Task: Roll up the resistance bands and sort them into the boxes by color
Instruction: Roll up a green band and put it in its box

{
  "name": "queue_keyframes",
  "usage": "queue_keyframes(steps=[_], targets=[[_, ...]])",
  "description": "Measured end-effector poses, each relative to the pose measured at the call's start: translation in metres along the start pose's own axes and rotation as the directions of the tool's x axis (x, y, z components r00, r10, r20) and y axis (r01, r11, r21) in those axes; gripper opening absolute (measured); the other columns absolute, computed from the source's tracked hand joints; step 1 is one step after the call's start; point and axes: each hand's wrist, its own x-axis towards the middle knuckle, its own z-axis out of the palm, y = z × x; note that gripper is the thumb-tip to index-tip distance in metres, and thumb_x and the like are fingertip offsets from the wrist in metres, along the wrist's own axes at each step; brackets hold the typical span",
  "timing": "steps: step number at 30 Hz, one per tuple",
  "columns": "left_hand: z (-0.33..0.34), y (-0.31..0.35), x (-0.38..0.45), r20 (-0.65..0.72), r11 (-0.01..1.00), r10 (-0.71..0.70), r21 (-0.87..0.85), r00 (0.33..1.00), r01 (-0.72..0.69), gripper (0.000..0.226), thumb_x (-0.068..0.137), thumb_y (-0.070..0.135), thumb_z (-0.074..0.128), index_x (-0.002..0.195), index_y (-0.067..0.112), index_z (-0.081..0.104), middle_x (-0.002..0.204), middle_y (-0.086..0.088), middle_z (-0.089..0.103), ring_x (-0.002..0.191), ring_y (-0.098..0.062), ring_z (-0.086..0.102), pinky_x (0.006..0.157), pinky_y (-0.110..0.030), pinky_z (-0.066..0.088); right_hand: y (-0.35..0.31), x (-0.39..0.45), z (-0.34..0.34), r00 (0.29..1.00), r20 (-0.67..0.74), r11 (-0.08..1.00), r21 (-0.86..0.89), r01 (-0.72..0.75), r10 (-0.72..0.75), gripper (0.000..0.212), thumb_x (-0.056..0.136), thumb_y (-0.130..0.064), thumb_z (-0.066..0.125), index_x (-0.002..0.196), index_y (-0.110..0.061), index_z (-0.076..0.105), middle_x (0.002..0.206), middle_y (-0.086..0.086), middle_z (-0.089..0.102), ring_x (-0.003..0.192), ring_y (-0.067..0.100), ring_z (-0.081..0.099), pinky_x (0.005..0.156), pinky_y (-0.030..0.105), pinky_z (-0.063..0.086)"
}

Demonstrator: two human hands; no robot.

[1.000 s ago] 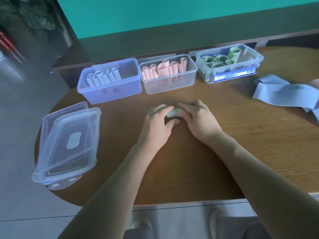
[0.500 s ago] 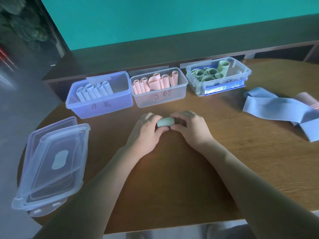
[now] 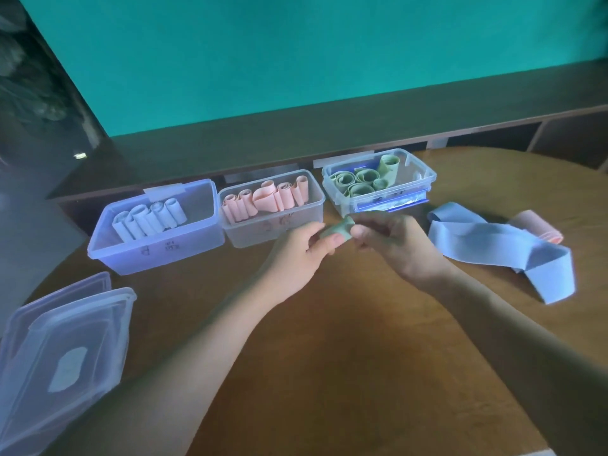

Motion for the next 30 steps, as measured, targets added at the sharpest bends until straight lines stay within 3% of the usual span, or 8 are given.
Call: queue_keyframes(steps=[2,6,10,14,16,20,25,30], targets=[[0.006,0.015,0.017,-0.033,0.998,0.007,-0.066,0.999,-0.009,0.028,0.097,0.048,0.06,0.118,0.029,0.061,0.093,0.01,0.073,0.084,-0.003,0.066,0.086,-0.038,0.056,-0.008,0.011,-0.022,1.0,-0.022,0.998,-0.052,0.017,-0.018,0.018,0.094,-0.024,0.068,0.109,-0.014,0.073,0.083,-0.012,0.075,0.072,0.005,0.069,0.076,0.021,0.054],[0.024,0.035,0.055,-0.13,0.99,0.038,-0.131,0.991,-0.055,0.034,0.092,0.05,0.065,0.115,0.026,0.062,0.098,0.008,0.073,0.088,-0.013,0.069,0.085,-0.044,0.057,-0.021,0.032,-0.062,0.997,-0.08,0.988,-0.152,0.002,-0.015,0.009,0.095,-0.02,0.069,0.103,-0.018,0.073,0.072,-0.018,0.072,0.063,-0.002,0.065,0.067,0.01,0.048],[0.04,0.051,0.09,-0.157,0.989,0.052,-0.131,0.986,-0.073,0.026,0.094,0.042,0.068,0.112,0.025,0.066,0.097,0.015,0.071,0.087,0.001,0.065,0.079,-0.023,0.052,-0.019,0.058,-0.093,0.986,-0.168,0.961,-0.273,-0.039,-0.008,0.006,0.094,-0.017,0.07,0.098,-0.021,0.073,0.058,-0.021,0.066,0.054,-0.002,0.061,0.048,0.007,0.04],[0.048,0.046,0.114,-0.18,0.995,0.093,-0.018,0.979,-0.097,0.025,0.093,0.029,0.072,0.116,0.019,0.069,0.1,0.011,0.07,0.081,0.011,0.059,0.07,-0.011,0.045,-0.005,0.083,-0.122,0.97,-0.238,0.885,-0.46,-0.076,-0.041,0.012,0.092,-0.02,0.069,0.097,-0.019,0.079,0.062,-0.017,0.066,0.056,-0.002,0.061,0.052,0.012,0.044],[0.051,0.04,0.119,-0.186,0.988,0.144,0.075,0.972,-0.132,0.026,0.093,0.024,0.072,0.117,0.015,0.07,0.1,0.008,0.07,0.08,0.008,0.058,0.073,-0.004,0.043,0.004,0.096,-0.134,0.969,-0.247,0.852,-0.511,-0.113,-0.019,0.015,0.091,-0.022,0.069,0.099,-0.021,0.081,0.074,-0.003,0.073,0.067,0.013,0.067,0.061,0.022,0.048],[0.059,0.023,0.125,-0.248,0.947,0.284,0.225,0.926,-0.23,0.023,0.092,0.025,0.072,0.111,0.013,0.072,0.098,0.003,0.072,0.089,-0.008,0.064,0.081,-0.033,0.057,0.018,0.121,-0.144,0.981,-0.193,0.799,-0.591,-0.11,-0.008,0.015,0.09,-0.019,0.07,0.1,-0.02,0.081,0.086,0.003,0.073,0.062,0.01,0.056,0.053,0.011,0.039],[0.062,0.016,0.128,-0.219,0.918,0.336,0.292,0.916,-0.267,0.026,0.095,0.035,0.065,0.112,0.016,0.072,0.094,0.007,0.072,0.087,-0.009,0.066,0.076,-0.038,0.058,0.03,0.145,-0.14,0.99,-0.094,0.746,-0.651,-0.142,0.107,0.013,0.087,-0.015,0.076,0.098,-0.02,0.082,0.093,0.0,0.078,0.078,0.013,0.067,0.066,0.021,0.051],[0.059,0.016,0.129,-0.19,0.923,0.32,0.283,0.928,-0.26,0.029,0.096,0.04,0.061,0.114,0.018,0.07,0.094,0.009,0.071,0.086,-0.007,0.065,0.075,-0.037,0.059,0.047,0.157,-0.132,0.984,-0.021,0.703,-0.697,-0.142,0.178,0.017,0.088,-0.017,0.078,0.104,-0.017,0.079,0.101,-0.002,0.075,0.088,0.01,0.066,0.061,0.006,0.041]])
